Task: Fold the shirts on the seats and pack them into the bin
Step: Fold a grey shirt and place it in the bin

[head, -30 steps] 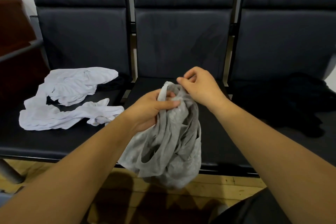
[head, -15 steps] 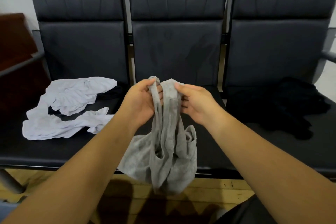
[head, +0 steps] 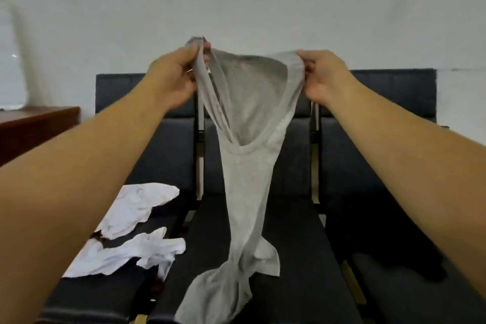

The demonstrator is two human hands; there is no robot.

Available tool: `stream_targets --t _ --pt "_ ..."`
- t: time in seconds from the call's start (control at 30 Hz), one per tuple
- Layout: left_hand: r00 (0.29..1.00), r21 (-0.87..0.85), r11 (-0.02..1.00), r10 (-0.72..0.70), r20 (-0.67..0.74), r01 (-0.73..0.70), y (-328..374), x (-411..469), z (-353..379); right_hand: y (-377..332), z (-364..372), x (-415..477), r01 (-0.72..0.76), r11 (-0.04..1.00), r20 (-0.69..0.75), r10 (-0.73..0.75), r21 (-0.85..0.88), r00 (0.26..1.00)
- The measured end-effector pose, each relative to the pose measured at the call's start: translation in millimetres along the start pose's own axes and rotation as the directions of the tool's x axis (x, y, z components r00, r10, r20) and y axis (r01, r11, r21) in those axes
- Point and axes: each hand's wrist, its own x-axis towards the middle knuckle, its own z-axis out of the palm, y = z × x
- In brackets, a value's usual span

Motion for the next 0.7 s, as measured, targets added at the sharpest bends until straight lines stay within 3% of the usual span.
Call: stream_targets --t 0.07,0.1,0.23,0.37,0.4,0.43,0.5,0.53,0.57,0.63,0.7 --pt "0.999 -0.110 0.993 0.042 0.019 -0.039 37 8 13 -24 9 0 0.070 0.994 -0.006 -0.070 0.082 0.998" --pt "0.999 -0.076 0.997 0.026 0.023 -0.024 50 11 19 -32 12 -1 0.075 0.996 0.005 -0.075 0.053 0.997" --pt "0.993 0.342 0.935 -0.070 -0.092 0.097 73 11 34 -42 24 2 -0.021 0.994 -0.007 0.021 -0.111 1.000" --pt "0.991 0.341 0.938 -0.019 -0.132 0.063 77 -6 43 -54 28 2 -0.015 0.999 0.039 0.013 0.046 0.999" --pt "0.990 0.485 0.870 -0.028 -0.136 0.091 74 -12 41 -52 29 -2 -0.029 0.999 0.080 0.026 0.035 0.996" --pt "0.990 0.691 0.714 -0.025 -0.140 0.116 70 -16 37 -47 29 -5 -0.055 0.998 0.116 0.054 0.004 0.992" --pt "0.993 0.953 0.288 0.028 -0.112 0.099 64 -21 22 -37 27 -8 -0.097 0.993 0.122 0.106 -0.073 0.987" --pt "0.993 0.980 0.173 0.045 -0.108 0.098 62 -22 15 -33 25 -9 -0.106 0.989 0.096 0.116 -0.107 0.989" --pt "0.991 0.983 0.143 0.048 -0.122 0.114 62 -22 11 -30 22 -9 -0.115 0.984 0.071 0.125 -0.136 0.990" --pt "0.987 0.970 0.193 0.034 -0.156 0.146 61 -24 9 -25 15 -7 -0.138 0.968 0.016 0.145 -0.207 0.989" --pt "0.980 0.896 0.398 -0.053 -0.192 0.197 60 -25 10 -21 10 -3 -0.154 0.948 -0.027 0.153 -0.277 0.988"
